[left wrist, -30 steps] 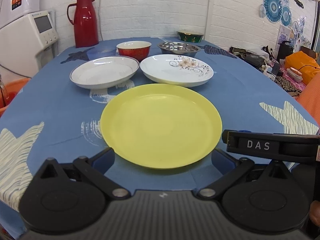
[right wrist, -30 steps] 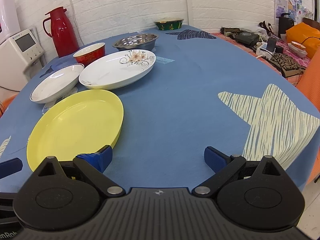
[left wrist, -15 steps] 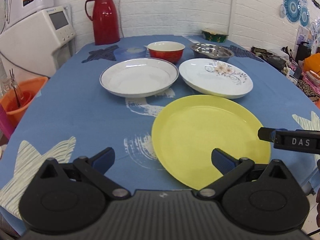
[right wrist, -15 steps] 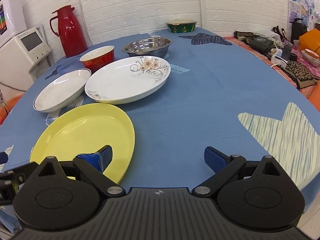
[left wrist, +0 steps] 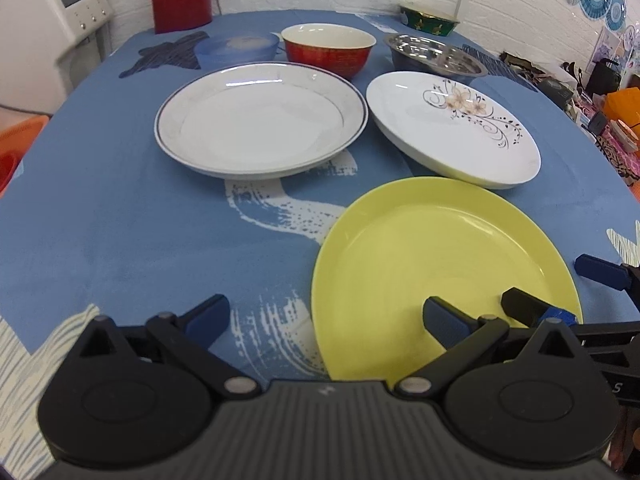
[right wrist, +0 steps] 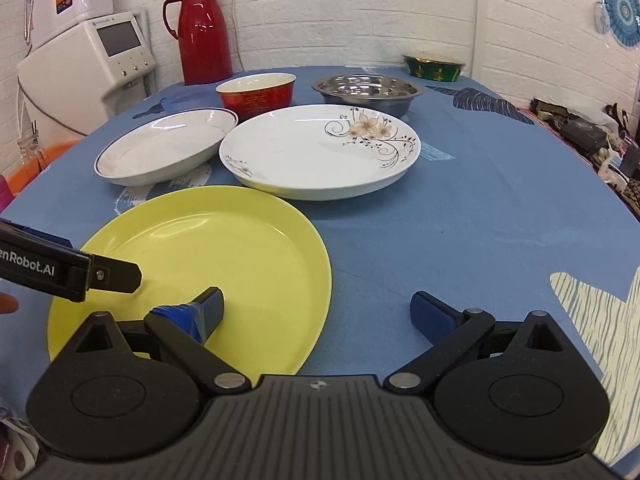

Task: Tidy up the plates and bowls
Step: 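Close the left gripper on the yellow plate rim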

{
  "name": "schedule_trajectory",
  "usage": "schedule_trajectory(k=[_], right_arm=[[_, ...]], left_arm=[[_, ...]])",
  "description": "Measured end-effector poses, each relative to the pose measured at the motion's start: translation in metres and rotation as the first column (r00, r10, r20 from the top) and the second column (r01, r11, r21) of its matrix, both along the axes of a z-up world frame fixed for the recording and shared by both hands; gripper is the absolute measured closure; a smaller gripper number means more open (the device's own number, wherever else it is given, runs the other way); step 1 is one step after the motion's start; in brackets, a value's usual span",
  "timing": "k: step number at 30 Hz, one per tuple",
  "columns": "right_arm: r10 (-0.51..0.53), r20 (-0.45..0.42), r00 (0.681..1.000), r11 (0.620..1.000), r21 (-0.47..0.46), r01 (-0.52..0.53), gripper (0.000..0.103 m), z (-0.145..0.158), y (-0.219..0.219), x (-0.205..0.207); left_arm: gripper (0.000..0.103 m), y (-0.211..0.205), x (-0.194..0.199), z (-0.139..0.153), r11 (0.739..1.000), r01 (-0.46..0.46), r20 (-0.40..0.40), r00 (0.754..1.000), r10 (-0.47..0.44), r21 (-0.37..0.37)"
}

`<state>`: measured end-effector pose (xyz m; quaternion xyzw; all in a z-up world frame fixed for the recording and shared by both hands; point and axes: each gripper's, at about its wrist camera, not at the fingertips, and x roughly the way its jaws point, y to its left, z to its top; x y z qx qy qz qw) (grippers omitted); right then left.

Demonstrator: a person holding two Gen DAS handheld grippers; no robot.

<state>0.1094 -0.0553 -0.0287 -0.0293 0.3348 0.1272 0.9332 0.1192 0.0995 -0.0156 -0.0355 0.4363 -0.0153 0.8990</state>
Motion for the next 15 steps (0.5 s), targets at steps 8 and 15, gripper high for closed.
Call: schedule_trajectory(k=[8,15], right_arm=[[0.150,-0.024,0.988,0.989,-0.011,-0.150,0.018,0.004,0.032,-0.010],[0.153,-0.016,0.988,0.988,-0.007,-0.153,0.021,0.008,0.049,-0.012]], left_arm=[[0.029,-0.010,-0.013,0.000,0.999,0.049,0.077,0.996,-0.050,0.015],[0.054,-0.002,-0.021,0.006,0.999,0.029,0.085,0.996,-0.027,-0.015]])
